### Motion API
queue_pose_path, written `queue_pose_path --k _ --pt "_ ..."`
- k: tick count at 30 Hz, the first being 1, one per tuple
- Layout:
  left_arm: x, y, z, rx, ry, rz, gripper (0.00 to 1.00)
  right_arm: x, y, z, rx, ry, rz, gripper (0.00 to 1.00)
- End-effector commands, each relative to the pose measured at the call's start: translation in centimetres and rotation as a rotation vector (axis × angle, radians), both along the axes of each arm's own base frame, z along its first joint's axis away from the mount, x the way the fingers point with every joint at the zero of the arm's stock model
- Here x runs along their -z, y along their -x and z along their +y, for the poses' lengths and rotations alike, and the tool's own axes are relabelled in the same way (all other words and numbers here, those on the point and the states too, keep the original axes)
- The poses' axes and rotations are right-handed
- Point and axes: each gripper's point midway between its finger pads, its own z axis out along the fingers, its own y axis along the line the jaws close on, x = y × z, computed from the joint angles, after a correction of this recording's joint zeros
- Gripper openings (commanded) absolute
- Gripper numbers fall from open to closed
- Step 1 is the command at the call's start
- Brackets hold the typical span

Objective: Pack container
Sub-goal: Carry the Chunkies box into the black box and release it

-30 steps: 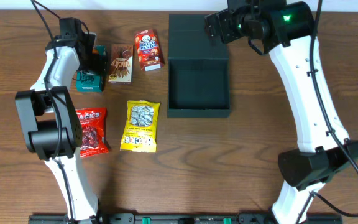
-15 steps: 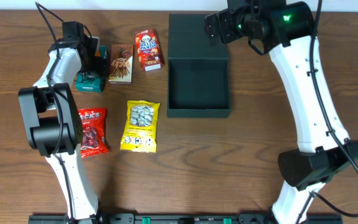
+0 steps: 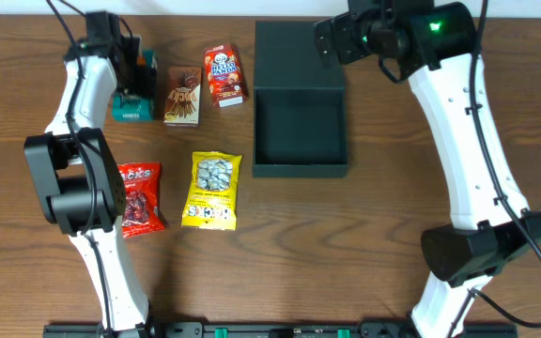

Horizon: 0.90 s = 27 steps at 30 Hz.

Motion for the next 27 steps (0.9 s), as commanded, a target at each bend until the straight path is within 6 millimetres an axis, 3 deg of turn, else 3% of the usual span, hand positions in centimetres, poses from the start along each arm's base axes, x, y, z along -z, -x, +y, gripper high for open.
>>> queue_pose_path --k 1,7,10,13,22,27 --pt "-3.5 -1.6 -0.5 -0.007 0.021 -0.067 0.73 -2.1 -0.1 -3.9 0.087 0.012 -0.048 0.99" --pt "-6.6 -1.9 -3.6 0.026 0.04 -0.08 0.72 -4.6 1.1 -11.7 0.231 -0.018 -0.065 0.99" --pt "-6.7 -1.3 -6.8 0.067 0.051 -0.051 0.72 -4.7 2.2 -15.8 0.313 -0.022 -0.039 0.99" --pt "-6.3 -0.3 -10.5 0.1 0.069 -0.008 0.72 -4.0 3.1 -18.3 0.364 -0.012 0.003 0.99" --pt "-5.8 4.4 -24.2 0.237 0.164 0.092 0.71 -3.3 4.5 -22.6 0.439 0.011 0.044 0.99" --pt "-5.7 7.2 -30.1 0.309 0.174 0.116 0.71 -2.9 5.3 -24.3 0.466 0.023 0.069 0.99"
